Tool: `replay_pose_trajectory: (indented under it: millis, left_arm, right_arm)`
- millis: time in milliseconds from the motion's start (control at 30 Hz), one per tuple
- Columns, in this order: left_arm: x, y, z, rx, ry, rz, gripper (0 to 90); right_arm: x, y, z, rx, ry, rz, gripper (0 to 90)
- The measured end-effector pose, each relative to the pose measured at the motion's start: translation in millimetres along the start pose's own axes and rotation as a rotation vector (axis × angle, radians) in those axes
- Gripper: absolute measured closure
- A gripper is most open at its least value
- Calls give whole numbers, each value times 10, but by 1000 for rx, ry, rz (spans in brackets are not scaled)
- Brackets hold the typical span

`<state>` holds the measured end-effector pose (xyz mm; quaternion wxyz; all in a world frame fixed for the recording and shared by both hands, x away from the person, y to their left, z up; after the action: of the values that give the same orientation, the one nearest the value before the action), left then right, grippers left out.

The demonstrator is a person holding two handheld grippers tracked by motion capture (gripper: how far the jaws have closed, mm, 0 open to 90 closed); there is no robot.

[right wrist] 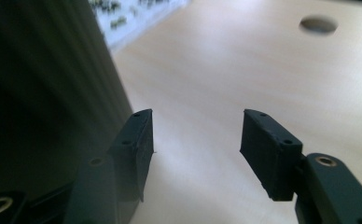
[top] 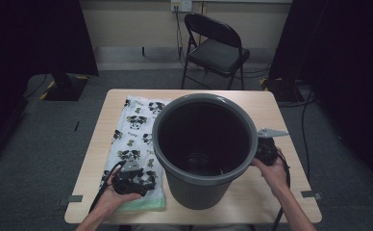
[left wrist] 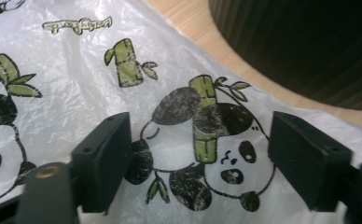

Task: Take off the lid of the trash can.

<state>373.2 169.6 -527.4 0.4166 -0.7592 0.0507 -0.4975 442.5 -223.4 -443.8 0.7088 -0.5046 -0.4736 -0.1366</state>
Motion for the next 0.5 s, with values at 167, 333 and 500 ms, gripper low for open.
replay_pose_trajectory:
  millis: [167, 333, 500]
  left_arm:
    - [12, 15, -40, -12, 15, -4, 210]
    - [19, 6, -17, -13, 7, -3, 235]
    - [52, -44, -28, -23, 4, -46, 243]
  right_arm:
    - [389, -136, -94, 51, 42, -41, 496]
    - [716, -292, -225, 41, 49, -58, 531]
    - [1099, -506, -254, 53, 79, -118, 482]
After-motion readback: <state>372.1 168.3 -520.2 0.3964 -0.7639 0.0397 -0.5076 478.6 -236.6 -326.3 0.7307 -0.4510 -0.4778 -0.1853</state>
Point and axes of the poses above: each handheld gripper's, and its own axes: y roughly forward along the jaws, x roughly out of its top, z roughly to its left, the point moved 5 cm from there along y, roughly forward along the jaws, and after that the axes turned 7 degrees about -x, right-handed, at the moved point
